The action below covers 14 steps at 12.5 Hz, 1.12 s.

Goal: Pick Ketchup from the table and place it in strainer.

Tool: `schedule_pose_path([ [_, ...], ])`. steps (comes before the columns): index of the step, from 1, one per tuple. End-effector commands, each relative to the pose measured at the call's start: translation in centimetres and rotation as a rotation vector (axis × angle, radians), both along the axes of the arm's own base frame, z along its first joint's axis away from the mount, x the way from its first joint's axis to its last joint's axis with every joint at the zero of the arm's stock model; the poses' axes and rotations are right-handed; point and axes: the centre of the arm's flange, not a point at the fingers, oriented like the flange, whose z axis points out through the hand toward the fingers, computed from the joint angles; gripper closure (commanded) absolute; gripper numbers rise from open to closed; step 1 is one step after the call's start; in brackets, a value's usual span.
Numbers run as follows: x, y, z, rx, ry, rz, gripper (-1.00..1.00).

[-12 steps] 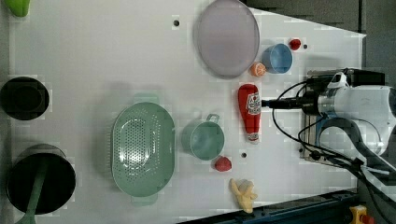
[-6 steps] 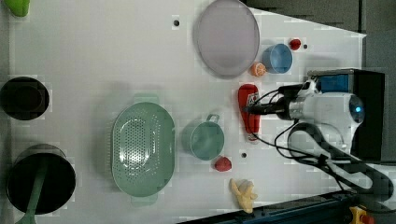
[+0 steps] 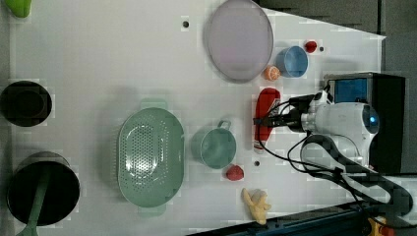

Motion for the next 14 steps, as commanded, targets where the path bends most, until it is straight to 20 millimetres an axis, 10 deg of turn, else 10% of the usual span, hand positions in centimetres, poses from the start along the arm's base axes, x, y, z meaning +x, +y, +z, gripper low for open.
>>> schedule_pose_path([
  [1, 2.5, 0.0, 9.0, -0.013, -0.107, 0.026, -0.16],
  [8, 0.9, 6.3, 25.7, -0.051, 0.018, -0.005, -0.16],
  [14, -0.8, 19.2, 28.3, -0.041, -0.039, -0.102, -0.16],
])
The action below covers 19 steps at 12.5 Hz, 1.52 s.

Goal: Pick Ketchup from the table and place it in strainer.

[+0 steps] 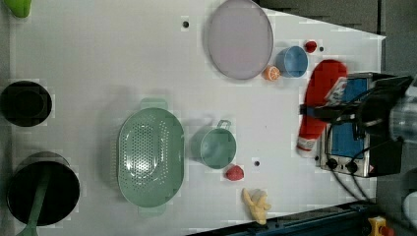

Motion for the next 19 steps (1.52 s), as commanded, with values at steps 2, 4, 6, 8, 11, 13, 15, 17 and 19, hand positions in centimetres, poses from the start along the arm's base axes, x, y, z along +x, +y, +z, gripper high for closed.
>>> schedule_pose_path([
  [2, -3.5, 10.5, -3.7, 0.02, 0.07, -0.145, -0.16],
  [4, -4.8, 15.0, -5.4, 0.054, 0.061, -0.175, -0.16],
  [6, -5.9, 19.0, -7.6, 0.11, 0.061, -0.215, -0.16],
  [8, -7.0, 22.1, -10.1, 0.161, 0.089, -0.288, -0.16],
  [11, -7.8, 24.8, -14.3, 0.198, 0.108, -0.301, -0.16],
  [13, -7.3, 25.1, -17.0, 0.218, 0.108, -0.292, -0.16],
  [15, -7.1, 25.2, -19.0, 0.241, 0.135, -0.322, -0.24],
  [17, -7.0, 25.0, -20.1, 0.239, 0.153, -0.332, -0.66],
  [19, -6.6, 24.8, -19.6, 0.245, 0.14, -0.336, -1.0],
])
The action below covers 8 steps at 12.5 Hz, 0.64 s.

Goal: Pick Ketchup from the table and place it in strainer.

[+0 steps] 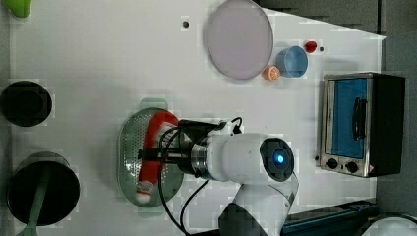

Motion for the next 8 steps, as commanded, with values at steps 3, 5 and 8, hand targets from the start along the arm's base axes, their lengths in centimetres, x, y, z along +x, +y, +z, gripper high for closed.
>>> schedule_pose_path([
  [3, 2.7, -1.3, 7.1, 0.01, -0.127, -0.124, -1.0],
  [5, 3.9, -3.7, 10.6, -0.056, -0.149, -0.154, -1.0],
  [8, 6.0, -9.3, 16.6, -0.192, -0.122, -0.247, -1.0],
])
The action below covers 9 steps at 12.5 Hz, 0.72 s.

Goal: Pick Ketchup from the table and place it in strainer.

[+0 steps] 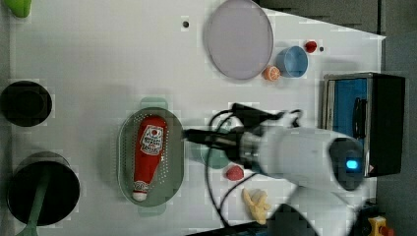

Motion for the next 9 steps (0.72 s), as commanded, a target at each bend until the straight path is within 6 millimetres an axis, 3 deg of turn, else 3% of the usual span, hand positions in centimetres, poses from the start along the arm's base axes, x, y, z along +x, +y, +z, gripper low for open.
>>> schedule_pose_path([
  [1, 4.2, -5.8, 7.3, -0.019, -0.022, -0.203, -1.0],
  [5, 7.3, -14.8, 15.9, 0.023, -0.021, -0.39, -1.0],
  [9, 7.4, -23.5, 21.7, -0.017, 0.039, -0.491, -1.0],
])
